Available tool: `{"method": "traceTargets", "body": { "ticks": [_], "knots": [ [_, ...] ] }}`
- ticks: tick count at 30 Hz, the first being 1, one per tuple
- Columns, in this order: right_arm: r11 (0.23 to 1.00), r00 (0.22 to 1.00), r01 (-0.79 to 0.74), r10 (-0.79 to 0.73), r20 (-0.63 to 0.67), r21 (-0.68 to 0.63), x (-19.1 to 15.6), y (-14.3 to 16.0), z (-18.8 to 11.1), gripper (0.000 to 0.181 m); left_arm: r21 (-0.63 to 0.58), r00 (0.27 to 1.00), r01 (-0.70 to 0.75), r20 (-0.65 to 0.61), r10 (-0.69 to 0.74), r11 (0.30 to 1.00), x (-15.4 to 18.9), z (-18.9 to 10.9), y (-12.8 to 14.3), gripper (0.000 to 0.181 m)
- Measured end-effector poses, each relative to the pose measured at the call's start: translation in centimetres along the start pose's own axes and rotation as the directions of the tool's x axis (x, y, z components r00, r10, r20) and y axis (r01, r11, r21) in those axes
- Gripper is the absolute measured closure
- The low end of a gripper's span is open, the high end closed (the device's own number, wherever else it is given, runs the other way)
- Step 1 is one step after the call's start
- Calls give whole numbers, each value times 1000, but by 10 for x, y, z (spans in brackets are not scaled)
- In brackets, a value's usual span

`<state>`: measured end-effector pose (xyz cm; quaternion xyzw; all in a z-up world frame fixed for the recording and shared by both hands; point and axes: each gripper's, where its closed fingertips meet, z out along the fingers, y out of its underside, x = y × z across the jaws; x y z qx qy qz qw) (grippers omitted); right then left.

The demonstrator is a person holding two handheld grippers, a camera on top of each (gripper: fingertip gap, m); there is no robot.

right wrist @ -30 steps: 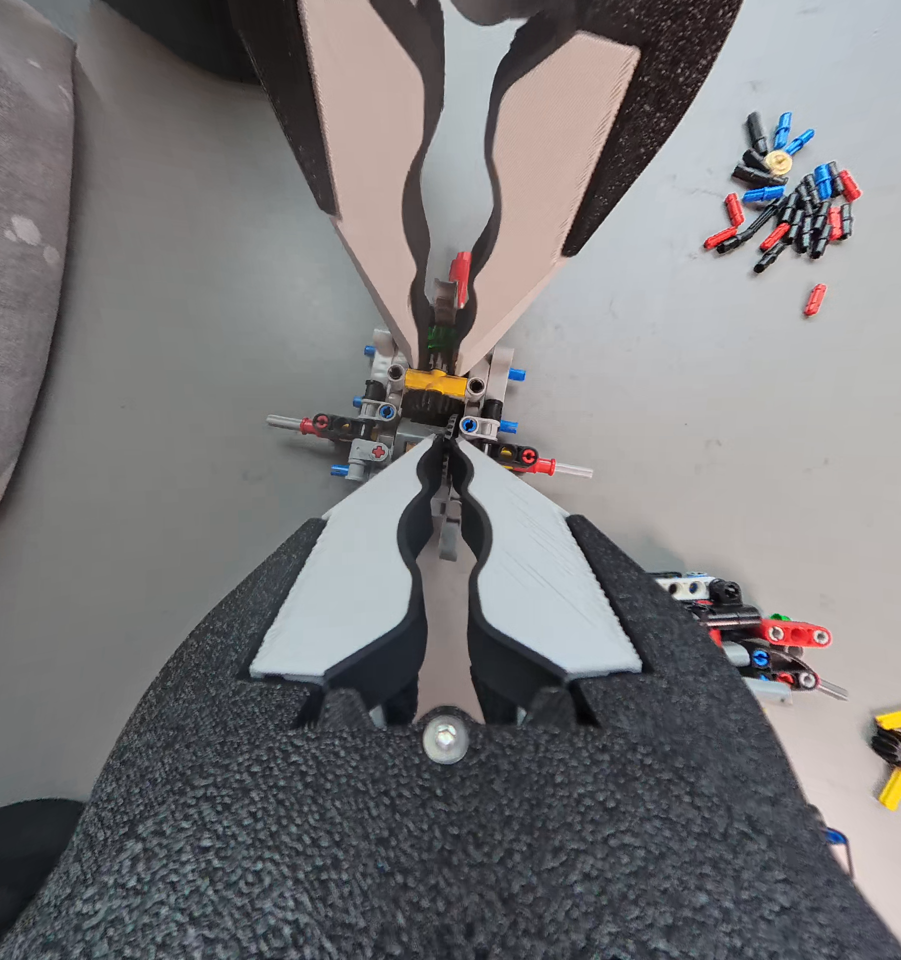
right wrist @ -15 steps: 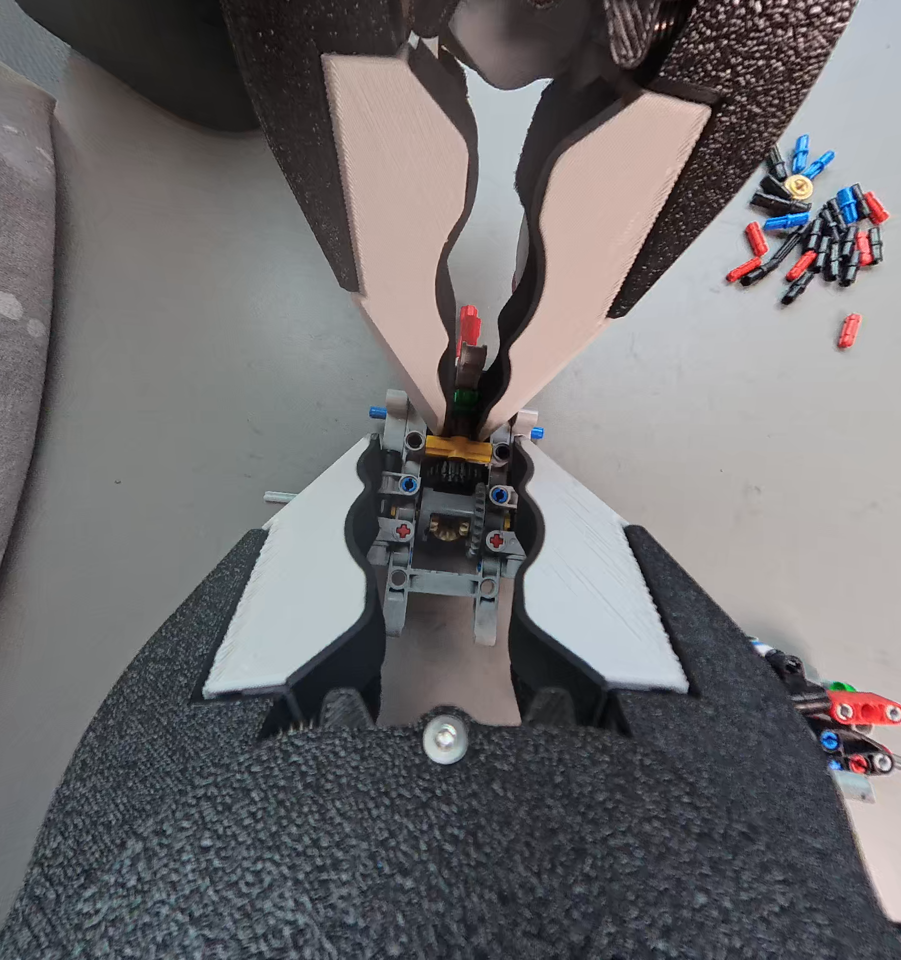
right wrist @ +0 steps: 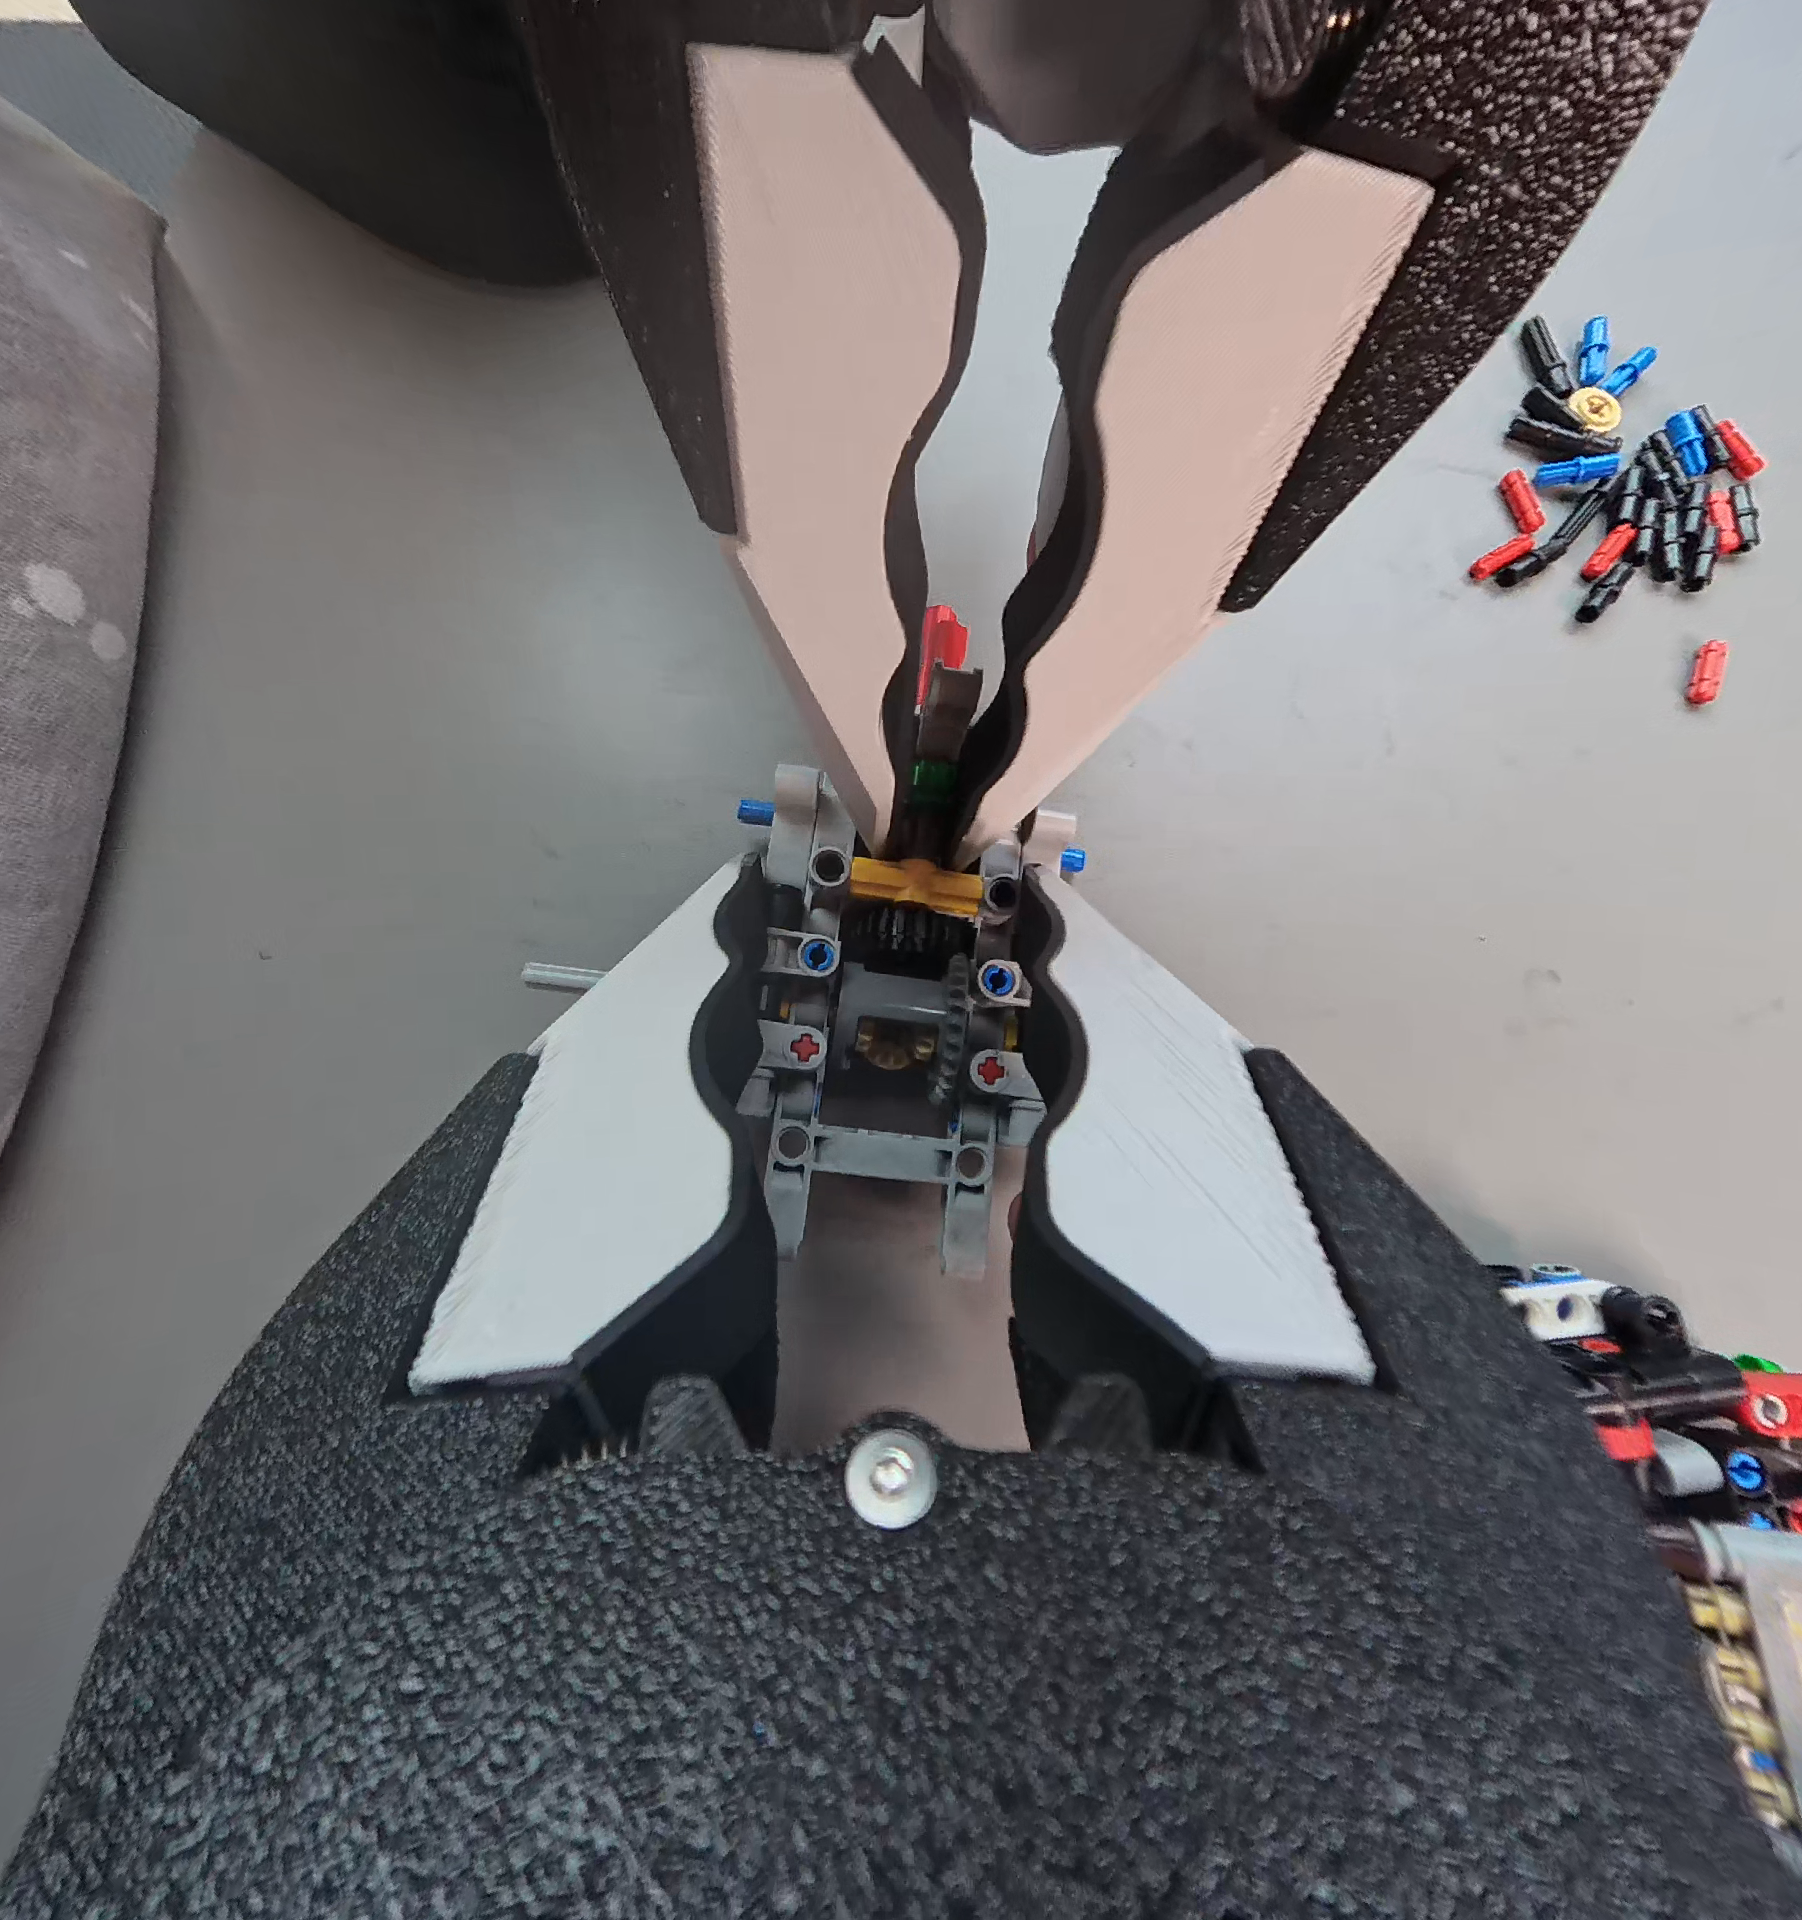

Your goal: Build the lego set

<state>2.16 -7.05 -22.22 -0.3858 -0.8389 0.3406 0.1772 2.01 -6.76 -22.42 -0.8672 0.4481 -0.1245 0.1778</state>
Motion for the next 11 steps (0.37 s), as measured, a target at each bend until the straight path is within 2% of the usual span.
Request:
{"method": "traceTargets", "body": {
  "ticks": [11],
  "knots": [
    [999, 1000, -11, 11, 12, 46, -7, -2, 0, 133, 8, 1000, 3, -30, -3, 1000, 8, -1, 2, 173]
  ]
}}
